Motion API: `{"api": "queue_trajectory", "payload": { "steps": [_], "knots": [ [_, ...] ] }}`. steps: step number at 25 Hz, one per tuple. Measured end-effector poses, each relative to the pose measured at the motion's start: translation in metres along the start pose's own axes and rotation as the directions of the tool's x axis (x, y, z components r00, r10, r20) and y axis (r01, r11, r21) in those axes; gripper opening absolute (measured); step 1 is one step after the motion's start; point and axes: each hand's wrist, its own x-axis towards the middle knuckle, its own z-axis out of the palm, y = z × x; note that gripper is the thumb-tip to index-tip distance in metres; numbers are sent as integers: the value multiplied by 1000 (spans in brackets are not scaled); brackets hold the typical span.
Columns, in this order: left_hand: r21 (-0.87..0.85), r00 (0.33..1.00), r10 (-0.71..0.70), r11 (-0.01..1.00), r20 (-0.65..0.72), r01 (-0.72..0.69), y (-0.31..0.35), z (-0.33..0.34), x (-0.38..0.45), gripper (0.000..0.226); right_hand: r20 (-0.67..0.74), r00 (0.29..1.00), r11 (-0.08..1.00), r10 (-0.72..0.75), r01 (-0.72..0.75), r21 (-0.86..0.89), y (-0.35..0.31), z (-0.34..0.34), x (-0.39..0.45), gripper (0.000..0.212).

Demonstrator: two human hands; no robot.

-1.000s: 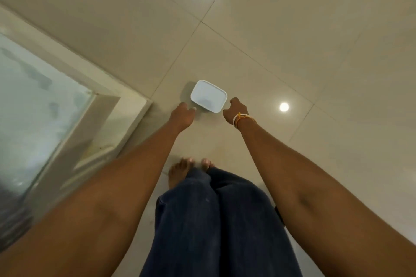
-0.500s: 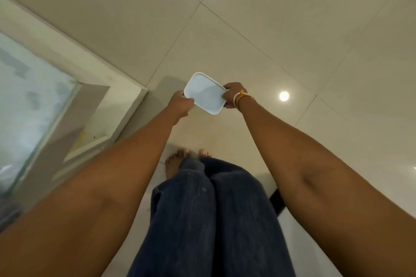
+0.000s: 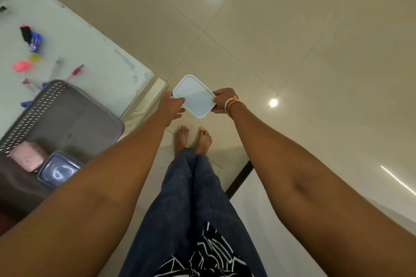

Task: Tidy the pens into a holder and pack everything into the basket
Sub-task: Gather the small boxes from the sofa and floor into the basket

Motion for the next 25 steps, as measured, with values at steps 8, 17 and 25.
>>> {"api": "queue_trajectory", "payload": {
  "steps": [8, 17, 25],
  "knots": [
    [-72, 945, 166, 978, -283, -193, -46, -98, -57, 32, 67, 997, 994, -47, 40, 101, -2, 88, -79, 28],
    [2, 957, 149, 988, -248, -154, -140, -256, -66, 32, 183, 983, 997, -34, 22, 68, 21, 246, -145, 10],
    [74, 935, 256, 967, -247, -245, -164, -311, -47, 45, 230, 973, 989, 36, -67, 131, 23, 351, -149, 7]
  ]
}}
